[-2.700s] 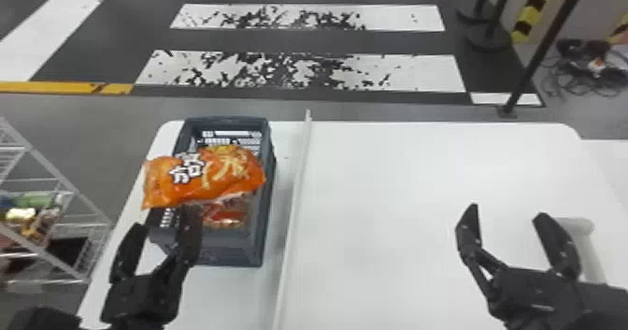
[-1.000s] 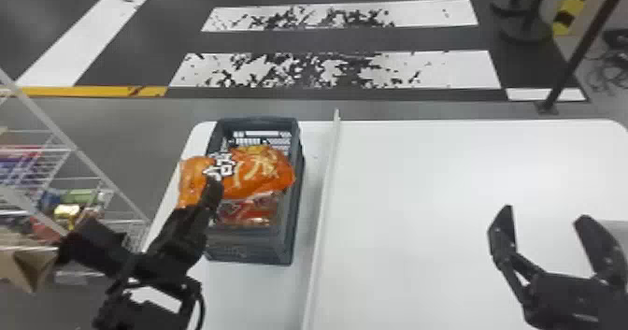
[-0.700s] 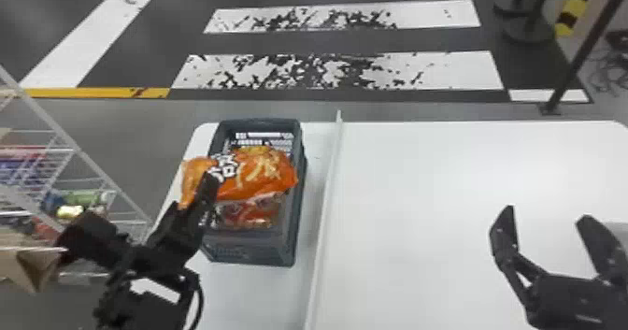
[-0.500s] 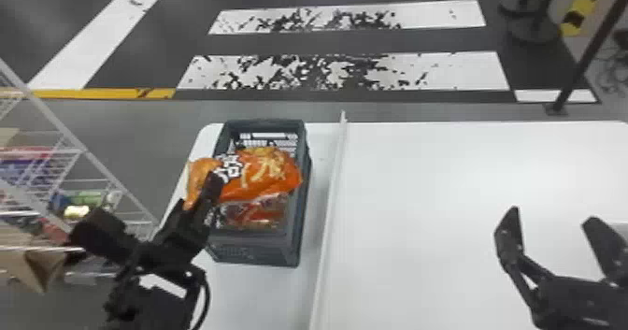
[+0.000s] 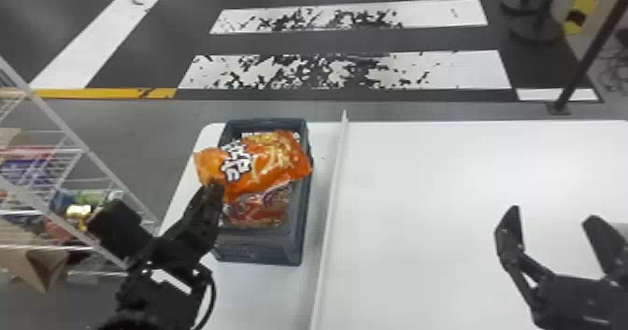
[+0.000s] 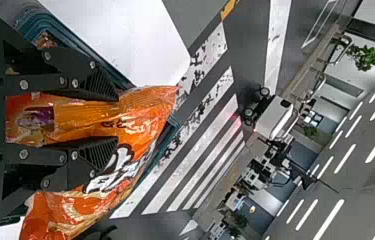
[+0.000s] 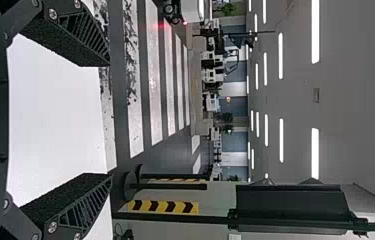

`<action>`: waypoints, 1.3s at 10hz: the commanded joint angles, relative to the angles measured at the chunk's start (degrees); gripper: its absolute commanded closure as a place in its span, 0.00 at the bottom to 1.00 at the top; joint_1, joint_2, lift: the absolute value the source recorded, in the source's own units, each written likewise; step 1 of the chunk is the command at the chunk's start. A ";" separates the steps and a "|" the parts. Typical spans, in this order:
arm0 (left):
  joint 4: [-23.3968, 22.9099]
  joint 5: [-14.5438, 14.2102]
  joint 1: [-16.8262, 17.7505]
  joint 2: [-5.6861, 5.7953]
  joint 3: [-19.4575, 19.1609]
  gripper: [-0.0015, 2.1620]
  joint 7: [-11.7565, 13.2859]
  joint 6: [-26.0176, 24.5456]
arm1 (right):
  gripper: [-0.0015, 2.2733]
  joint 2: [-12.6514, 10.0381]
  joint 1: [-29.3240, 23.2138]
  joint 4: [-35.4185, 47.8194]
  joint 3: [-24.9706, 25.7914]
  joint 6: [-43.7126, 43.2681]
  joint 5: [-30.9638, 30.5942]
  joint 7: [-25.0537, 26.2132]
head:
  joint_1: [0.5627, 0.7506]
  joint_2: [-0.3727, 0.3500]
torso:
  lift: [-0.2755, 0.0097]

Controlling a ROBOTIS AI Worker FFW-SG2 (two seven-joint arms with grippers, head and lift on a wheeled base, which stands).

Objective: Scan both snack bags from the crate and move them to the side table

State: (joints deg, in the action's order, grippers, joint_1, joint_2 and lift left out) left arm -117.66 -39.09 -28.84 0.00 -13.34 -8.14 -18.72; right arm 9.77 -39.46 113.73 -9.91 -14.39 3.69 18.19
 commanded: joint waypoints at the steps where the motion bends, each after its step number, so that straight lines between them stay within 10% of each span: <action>1: -0.90 1.56 -0.26 -0.15 0.07 0.93 0.23 -0.23 | 0.06 -0.01 0.00 0.00 -0.02 -0.06 0.00 0.00 | 0.70 0.73 | 0.86; 9: -14.18 -1.69 -3.86 -0.15 -2.66 0.95 3.05 -3.92 | 0.06 0.60 0.00 0.35 -0.37 -0.06 0.00 0.00 | 0.70 0.73 | 0.86; 13: -14.70 0.33 -1.66 -0.15 7.27 0.95 5.24 -5.85 | 0.06 0.95 -0.18 0.79 0.15 -0.06 0.09 0.09 | 0.70 0.64 | 0.86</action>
State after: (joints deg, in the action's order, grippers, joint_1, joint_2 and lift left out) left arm -132.51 -40.06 -30.92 0.00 -8.55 -2.91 -23.93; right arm 10.71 -39.62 114.51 -9.80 -14.43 3.76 18.26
